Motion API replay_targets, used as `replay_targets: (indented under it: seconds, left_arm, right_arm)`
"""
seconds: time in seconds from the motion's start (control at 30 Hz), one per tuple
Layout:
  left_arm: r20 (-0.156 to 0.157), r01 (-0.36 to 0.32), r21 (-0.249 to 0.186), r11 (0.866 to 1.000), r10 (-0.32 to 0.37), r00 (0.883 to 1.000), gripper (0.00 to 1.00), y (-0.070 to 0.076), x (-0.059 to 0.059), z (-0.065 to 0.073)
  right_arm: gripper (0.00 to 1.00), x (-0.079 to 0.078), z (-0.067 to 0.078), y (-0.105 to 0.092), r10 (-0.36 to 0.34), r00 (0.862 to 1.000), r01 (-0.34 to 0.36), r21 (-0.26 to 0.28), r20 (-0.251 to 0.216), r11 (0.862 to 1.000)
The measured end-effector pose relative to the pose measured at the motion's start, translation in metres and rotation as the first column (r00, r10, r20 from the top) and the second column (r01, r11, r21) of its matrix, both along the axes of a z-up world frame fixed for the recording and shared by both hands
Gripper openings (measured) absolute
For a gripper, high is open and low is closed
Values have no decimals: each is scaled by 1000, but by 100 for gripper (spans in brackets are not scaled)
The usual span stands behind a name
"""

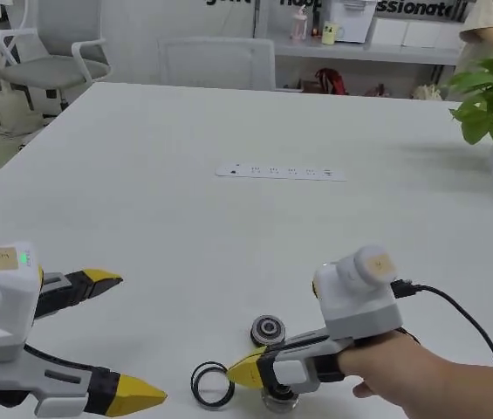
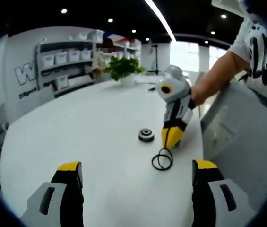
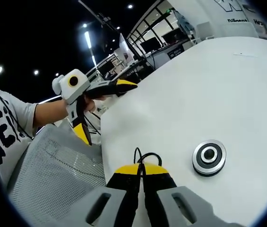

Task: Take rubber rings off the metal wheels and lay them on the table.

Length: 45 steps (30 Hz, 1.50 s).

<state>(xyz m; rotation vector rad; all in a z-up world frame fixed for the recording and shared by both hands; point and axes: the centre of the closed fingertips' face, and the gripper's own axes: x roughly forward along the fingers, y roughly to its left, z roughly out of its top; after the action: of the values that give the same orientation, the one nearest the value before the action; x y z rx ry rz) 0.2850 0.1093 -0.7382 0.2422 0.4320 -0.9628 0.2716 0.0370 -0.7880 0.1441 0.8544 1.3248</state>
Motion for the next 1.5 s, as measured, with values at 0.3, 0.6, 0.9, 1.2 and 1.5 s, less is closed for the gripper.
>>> replay_targets:
  seconds: [0.3,0.6,0.9,1.2,1.5]
  left_arm:
    - [-3,0,1,1000,0,1000,98,-1,0,-1]
    - [-11,3,3,1000,-3,1000,97,-1,0,-4]
    - [-14,7,2,1000,-7,1000,97,-2,2,-4]
    - [-7,10,2,1000,-10,1000,97,-3,5,0]
    - [-2,21,4,1000,-21,1000,97,-5,8,5]
  right_arm:
    - [1,6,-2,-2,-14,1000,15,-10,23,1000]
    - [4,7,-4,-2,-5,999,5,-14,42,1000]
    - [10,9,0,-4,-7,998,7,-8,59,1000]
    - [13,15,18,-6,-31,996,28,36,82,999]
    - [18,25,34,-15,-60,991,52,67,122,996]
